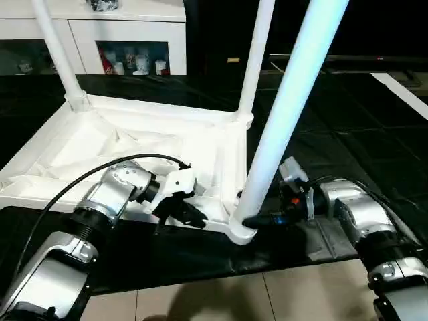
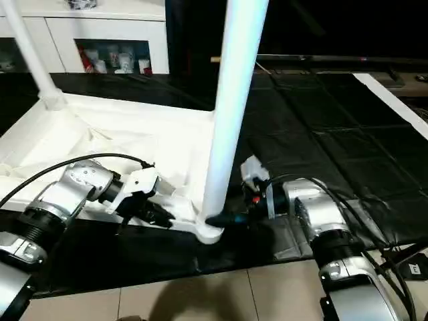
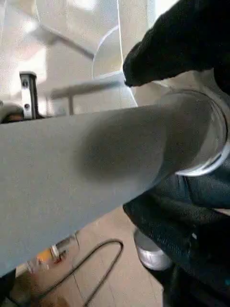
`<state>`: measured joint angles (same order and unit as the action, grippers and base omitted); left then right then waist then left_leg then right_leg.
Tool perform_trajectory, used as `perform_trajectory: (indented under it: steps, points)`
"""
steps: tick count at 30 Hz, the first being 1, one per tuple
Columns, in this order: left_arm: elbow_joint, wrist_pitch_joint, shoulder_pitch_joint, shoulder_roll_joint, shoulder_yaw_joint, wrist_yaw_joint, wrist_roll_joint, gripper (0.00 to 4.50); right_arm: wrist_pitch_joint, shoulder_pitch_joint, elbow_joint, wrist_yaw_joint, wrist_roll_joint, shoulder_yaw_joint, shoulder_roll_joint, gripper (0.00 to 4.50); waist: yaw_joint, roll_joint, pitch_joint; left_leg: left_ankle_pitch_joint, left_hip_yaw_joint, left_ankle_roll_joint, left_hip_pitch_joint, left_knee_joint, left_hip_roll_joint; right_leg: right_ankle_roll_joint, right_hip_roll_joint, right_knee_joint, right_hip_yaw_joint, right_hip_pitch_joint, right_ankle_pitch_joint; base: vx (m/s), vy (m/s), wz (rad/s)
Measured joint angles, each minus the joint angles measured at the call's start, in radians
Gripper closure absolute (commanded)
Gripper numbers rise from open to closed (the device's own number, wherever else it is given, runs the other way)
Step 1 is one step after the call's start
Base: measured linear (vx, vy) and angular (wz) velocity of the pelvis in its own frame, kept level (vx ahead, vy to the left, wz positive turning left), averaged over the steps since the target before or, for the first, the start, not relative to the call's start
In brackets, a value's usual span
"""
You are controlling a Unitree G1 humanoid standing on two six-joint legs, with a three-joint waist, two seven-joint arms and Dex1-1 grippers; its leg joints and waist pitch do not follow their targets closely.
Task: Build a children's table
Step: Rotate leg to tighten
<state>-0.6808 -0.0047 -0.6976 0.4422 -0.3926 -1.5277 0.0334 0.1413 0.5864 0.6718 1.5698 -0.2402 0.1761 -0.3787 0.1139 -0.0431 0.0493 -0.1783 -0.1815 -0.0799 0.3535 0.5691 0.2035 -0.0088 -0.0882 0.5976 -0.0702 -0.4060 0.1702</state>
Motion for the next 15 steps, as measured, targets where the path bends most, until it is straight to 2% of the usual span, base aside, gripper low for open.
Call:
perform_trajectory:
  steps: [5,9,15]
  points:
    - [0.000,-0.003,0.000,0.000,-0.001,-0.013,0.001,4.50,-0.022,0.006,0.020,0.028,0.016,0.026,0.000,1.42,0.002,0.000,0.000,0.000,0.000,0.000,0.000,0.001,0.000,0.000,0.000,0.001,0.000,0.000,0.000,0.000,0.000,0.00]
    - [0.000,-0.006,0.000,0.000,0.000,-0.013,0.001,4.50,-0.023,0.008,0.039,0.030,0.015,0.029,0.001,1.84,0.002,0.000,0.000,0.000,0.000,0.000,0.000,0.001,0.000,0.000,0.000,0.001,0.000,0.000,0.000,0.000,0.000,0.00]
    - [-0.005,-0.010,-0.001,-0.003,0.002,-0.012,0.002,4.50,-0.036,0.014,0.042,0.029,0.014,0.028,0.000,2.23,0.002,0.000,0.000,0.000,0.000,0.000,0.000,0.003,0.000,0.000,0.000,0.003,0.000,0.000,0.000,0.000,0.000,0.00]
